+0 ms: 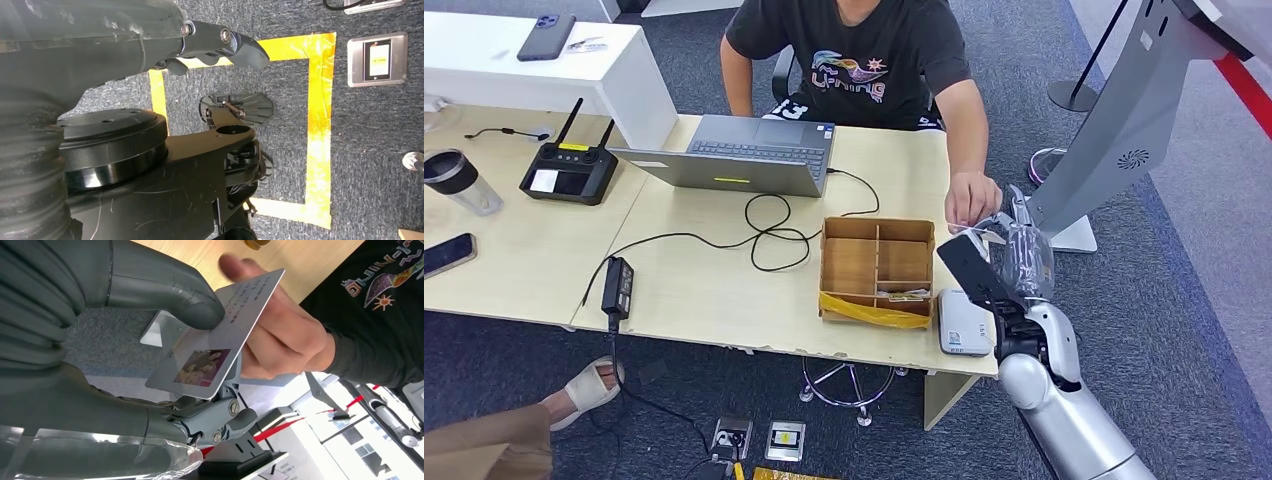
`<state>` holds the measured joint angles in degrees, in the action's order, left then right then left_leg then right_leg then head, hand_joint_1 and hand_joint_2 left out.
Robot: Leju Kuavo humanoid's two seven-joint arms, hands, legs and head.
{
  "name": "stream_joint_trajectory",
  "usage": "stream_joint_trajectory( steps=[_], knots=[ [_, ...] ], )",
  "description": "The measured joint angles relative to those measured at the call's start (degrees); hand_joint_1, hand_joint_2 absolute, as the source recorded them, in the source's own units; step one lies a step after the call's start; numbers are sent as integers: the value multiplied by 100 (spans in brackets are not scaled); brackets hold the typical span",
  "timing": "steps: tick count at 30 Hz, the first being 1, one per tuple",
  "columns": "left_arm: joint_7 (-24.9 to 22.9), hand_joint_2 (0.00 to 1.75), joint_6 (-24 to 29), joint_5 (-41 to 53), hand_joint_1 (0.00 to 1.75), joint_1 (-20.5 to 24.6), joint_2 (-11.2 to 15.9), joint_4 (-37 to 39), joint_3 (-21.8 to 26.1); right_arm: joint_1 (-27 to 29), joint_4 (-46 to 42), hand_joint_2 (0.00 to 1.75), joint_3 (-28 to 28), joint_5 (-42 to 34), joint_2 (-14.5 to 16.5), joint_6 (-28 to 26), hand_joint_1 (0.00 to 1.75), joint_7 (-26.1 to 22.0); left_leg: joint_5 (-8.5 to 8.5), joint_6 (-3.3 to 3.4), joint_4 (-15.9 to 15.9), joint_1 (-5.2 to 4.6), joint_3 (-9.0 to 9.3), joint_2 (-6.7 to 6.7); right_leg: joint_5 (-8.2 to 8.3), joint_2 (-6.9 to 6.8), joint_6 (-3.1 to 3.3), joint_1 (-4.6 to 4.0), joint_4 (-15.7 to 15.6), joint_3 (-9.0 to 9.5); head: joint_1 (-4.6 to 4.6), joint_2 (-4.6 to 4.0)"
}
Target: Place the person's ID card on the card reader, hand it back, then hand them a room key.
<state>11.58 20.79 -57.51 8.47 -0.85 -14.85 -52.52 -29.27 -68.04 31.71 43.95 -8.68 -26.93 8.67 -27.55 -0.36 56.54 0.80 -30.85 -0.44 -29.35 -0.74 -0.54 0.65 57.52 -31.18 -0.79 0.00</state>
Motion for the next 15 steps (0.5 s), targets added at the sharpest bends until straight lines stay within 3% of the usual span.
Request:
stream_joint_trajectory(
  steps=[15],
  knots=[
    [-17,175,23,32,0,7,0,1,-4,-1,37,175,0,55,17,-65,152,42,0,0,0,0,1,0,0,0,0,0,0,0,0,0]
  ],
)
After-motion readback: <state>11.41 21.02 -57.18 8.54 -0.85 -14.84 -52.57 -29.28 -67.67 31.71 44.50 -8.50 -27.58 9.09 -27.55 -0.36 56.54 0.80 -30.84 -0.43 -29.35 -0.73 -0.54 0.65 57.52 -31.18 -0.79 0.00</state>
